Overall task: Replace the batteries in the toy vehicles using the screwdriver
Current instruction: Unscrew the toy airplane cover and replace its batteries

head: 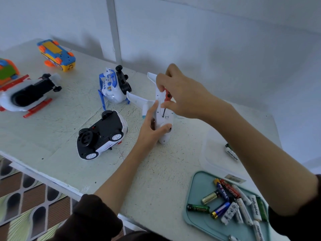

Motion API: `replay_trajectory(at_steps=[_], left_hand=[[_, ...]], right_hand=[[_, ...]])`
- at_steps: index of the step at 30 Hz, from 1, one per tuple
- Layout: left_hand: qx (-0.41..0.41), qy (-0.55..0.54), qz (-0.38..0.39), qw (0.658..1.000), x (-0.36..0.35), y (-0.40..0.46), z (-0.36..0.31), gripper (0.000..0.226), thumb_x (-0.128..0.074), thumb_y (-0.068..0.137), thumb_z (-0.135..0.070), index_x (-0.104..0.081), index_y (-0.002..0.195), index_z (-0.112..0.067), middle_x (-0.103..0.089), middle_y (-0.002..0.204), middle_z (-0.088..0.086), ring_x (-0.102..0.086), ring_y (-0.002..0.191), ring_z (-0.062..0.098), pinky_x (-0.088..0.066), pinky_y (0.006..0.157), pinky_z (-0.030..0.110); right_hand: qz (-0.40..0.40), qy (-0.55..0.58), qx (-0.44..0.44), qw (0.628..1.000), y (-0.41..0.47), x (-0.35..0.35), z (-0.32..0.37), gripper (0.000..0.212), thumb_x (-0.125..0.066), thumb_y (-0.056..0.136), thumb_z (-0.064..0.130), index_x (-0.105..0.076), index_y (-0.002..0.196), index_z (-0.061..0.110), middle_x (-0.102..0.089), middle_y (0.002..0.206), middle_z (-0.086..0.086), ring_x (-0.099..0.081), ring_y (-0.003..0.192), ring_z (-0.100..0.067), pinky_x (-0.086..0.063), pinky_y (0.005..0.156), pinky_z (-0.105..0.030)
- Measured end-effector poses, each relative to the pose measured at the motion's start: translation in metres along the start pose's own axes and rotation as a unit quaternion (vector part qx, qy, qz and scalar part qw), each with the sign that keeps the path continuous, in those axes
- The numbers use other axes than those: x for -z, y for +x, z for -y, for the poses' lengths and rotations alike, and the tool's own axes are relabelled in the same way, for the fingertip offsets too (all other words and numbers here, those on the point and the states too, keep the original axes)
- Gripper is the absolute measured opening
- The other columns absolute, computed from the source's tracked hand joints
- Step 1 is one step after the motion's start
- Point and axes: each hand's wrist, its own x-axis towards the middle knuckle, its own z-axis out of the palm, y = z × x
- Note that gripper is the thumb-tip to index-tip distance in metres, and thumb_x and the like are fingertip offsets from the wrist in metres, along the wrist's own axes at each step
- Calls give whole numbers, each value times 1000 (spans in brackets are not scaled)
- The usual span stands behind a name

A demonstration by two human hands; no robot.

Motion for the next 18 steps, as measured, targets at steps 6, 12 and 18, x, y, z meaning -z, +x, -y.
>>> replay_trajectory(at_steps=[6,12,18], left_hand=[[-2,0,0,1000,0,0,-2,84,-71,73,-22,-31,146,-37,-52,138,1,-57,116,10,-50,97,31],[-7,-3,-6,1000,-1,-1,-4,75,-70,76,-19,-35,130,-57,-50,141,-4,-54,121,8,-45,103,32],[-8,-9,-5,1000,-1,-3,-4,75,-72,73,-24,-35,131,-55,-52,139,-2,-55,120,11,-47,100,31]], right_hand=[[36,-83,-83,992,3,10,-6,35,-61,84,41,-39,72,17,-46,80,0,-52,80,-23,-36,61,-29],[60,24,-19,998,-6,8,-13,22,-64,83,15,-48,98,15,-43,92,6,-52,85,-19,-43,69,-31],[41,-104,-110,988,-13,13,-24,28,-58,86,43,-52,80,16,-56,84,-2,-55,82,-24,-35,65,-29]])
